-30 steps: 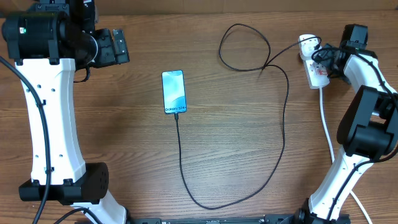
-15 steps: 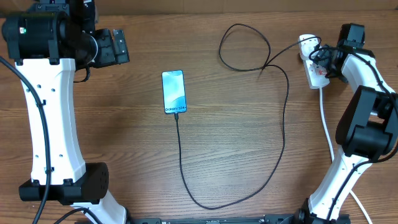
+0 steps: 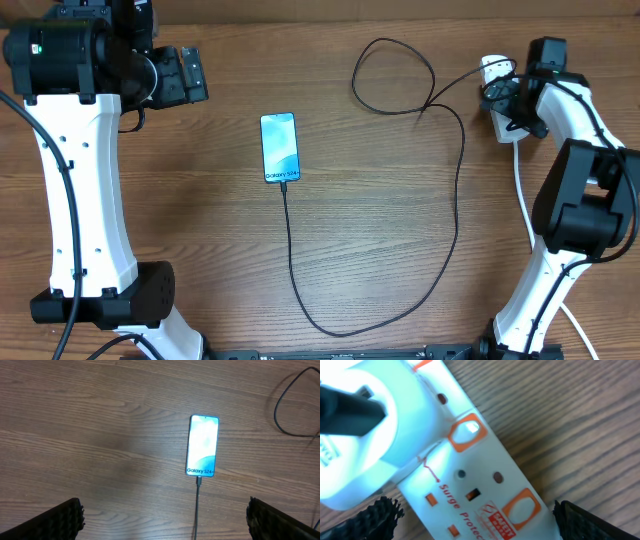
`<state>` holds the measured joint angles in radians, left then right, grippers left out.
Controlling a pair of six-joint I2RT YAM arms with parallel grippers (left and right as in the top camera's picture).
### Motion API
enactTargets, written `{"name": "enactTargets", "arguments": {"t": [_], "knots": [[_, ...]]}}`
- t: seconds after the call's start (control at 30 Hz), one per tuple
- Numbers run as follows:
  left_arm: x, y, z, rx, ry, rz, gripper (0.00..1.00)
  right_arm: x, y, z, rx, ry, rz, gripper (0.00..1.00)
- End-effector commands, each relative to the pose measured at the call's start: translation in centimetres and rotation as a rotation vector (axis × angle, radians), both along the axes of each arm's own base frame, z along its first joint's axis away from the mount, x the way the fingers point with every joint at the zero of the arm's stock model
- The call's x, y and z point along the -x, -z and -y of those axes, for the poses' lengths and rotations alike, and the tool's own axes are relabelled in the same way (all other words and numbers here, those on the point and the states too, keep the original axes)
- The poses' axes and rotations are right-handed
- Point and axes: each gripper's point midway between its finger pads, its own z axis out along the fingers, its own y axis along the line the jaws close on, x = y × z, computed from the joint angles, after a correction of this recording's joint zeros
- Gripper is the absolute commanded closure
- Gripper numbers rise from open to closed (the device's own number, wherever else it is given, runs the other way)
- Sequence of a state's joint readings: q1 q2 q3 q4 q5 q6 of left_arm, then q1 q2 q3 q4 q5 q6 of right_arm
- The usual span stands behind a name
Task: Plug charger to phone and switch on socket
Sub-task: 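Lift the right gripper up off the power strip switch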
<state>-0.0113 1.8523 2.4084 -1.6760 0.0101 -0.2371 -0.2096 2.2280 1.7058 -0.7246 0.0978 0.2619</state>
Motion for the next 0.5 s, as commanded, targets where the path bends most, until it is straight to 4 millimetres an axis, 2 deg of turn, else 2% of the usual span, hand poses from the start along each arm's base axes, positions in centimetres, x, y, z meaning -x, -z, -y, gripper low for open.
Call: {"name": "enactTargets", "arguments": {"t": [0.0, 0.13, 0.17, 0.23, 0.47], "knots": [[0.5, -0.9, -0.1, -0.011, -0.006, 0.025, 0.0, -0.4, -6.2, -0.9, -0.056, -0.028, 0.11, 0.0], [0.5, -0.9, -0.2, -0.011, -0.007, 0.028, 0.0, 1.0, -11.9, -0.2, -0.034, -0.012, 0.182, 0.0], [0.5, -0.9, -0.2, -0.011, -0.007, 0.028, 0.0, 2.0, -14.9, -0.2, -0.023, -0.009, 0.223, 0.0], [0.5, -0.9, -0.2, -0.011, -0.007, 0.028, 0.0, 3.2, -17.9, -0.4, -0.011, -0.014, 0.26, 0.0], [0.4, -0.9, -0.2, -0.011, -0.007, 0.028, 0.0, 9.9, -25.9, -2.3, -0.001, -0.022, 0.325, 0.0]]}}
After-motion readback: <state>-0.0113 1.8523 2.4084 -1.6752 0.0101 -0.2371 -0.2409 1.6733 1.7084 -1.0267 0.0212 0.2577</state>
